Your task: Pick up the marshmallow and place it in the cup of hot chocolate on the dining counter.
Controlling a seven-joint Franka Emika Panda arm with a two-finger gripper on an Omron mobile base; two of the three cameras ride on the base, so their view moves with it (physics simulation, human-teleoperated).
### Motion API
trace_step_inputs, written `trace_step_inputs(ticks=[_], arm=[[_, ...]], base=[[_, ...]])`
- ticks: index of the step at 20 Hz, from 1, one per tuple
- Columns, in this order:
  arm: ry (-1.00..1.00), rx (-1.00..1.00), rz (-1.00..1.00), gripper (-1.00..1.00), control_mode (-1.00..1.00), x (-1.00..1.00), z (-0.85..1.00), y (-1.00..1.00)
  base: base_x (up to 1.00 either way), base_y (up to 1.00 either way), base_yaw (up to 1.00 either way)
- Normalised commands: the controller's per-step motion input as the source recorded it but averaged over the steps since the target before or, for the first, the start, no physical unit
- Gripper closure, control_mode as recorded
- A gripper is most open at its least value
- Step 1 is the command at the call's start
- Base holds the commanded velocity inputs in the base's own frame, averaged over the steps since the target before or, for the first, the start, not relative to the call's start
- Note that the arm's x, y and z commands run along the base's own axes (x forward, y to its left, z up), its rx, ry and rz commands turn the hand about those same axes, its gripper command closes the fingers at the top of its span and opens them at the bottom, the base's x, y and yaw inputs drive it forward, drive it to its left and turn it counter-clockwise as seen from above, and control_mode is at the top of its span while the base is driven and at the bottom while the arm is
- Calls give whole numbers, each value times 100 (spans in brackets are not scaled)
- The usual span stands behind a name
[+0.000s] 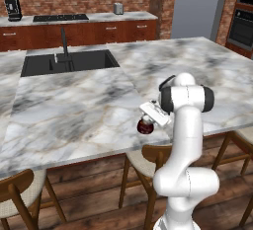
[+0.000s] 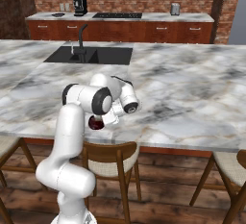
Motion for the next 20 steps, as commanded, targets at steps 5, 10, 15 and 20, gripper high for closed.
trace_step_inputs(ticks=[5,10,15,20], arm=[[0,-2,0,100,-100,35,-21,0],[0,-5,0,100,-100,6,-31,12],[0,-5,0,-100,-100,1,-23,13],[0,-1,0,-100,-100,0,-1,4]], base=[[0,0,0],[0,0,0],[0,0,0],[0,0,0]])
